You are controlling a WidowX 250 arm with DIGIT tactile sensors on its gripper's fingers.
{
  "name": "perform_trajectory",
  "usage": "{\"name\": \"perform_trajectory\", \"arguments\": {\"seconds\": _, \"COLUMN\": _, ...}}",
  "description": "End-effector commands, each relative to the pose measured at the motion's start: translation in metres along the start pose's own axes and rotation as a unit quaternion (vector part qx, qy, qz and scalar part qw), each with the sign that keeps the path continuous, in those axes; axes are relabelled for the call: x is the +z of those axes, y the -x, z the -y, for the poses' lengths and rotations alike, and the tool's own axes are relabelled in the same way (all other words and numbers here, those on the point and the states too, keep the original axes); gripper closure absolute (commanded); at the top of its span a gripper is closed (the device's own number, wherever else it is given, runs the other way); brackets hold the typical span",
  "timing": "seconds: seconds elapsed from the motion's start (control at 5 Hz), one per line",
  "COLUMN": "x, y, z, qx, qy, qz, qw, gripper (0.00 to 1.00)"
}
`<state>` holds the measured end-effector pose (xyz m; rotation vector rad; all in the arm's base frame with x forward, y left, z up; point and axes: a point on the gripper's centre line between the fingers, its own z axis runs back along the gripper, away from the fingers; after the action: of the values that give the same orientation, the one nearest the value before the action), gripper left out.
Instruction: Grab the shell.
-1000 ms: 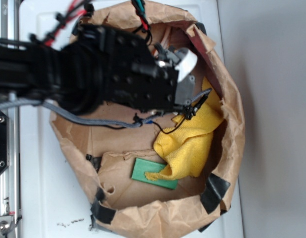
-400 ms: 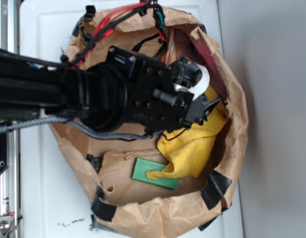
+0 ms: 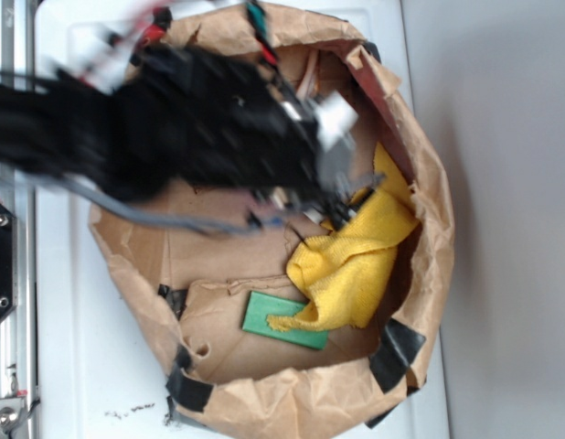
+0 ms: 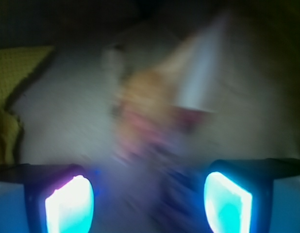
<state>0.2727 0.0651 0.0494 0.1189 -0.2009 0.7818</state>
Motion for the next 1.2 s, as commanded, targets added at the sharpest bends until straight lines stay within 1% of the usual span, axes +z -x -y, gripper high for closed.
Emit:
{"name": "perform_trajectory", "arguments": {"seconds": 0.0, "x": 0.014, "y": -0.022, "z": -0.027, "qx": 0.028, "qy": 0.03, "qz": -0.009, "qw": 0.999, "gripper": 0.0}}
{"name": "perform_trajectory", "arguments": {"seconds": 0.4, "x": 0.001, "y": -0.037, "z": -0.014, "qx": 0.05, "qy": 0.016, "qz": 0.001, "qw": 0.999, "gripper": 0.0}}
{"name": "perform_trajectory", "arguments": {"seconds": 0.6, "x": -0.005, "y": -0.041, "z": -0.006, "qx": 0.058, "qy": 0.015, "qz": 0.003, "qw": 0.998, "gripper": 0.0}}
{"name": "perform_trajectory", "arguments": {"seconds": 0.8, "x": -0.003, "y": -0.042, "z": 0.002, "qx": 0.06, "qy": 0.015, "qz": -0.008, "qw": 0.998, "gripper": 0.0}}
{"name": "perform_trajectory", "arguments": {"seconds": 1.0, "x": -0.01, "y": -0.042, "z": 0.007, "qx": 0.063, "qy": 0.001, "qz": -0.004, "qw": 0.998, "gripper": 0.0}}
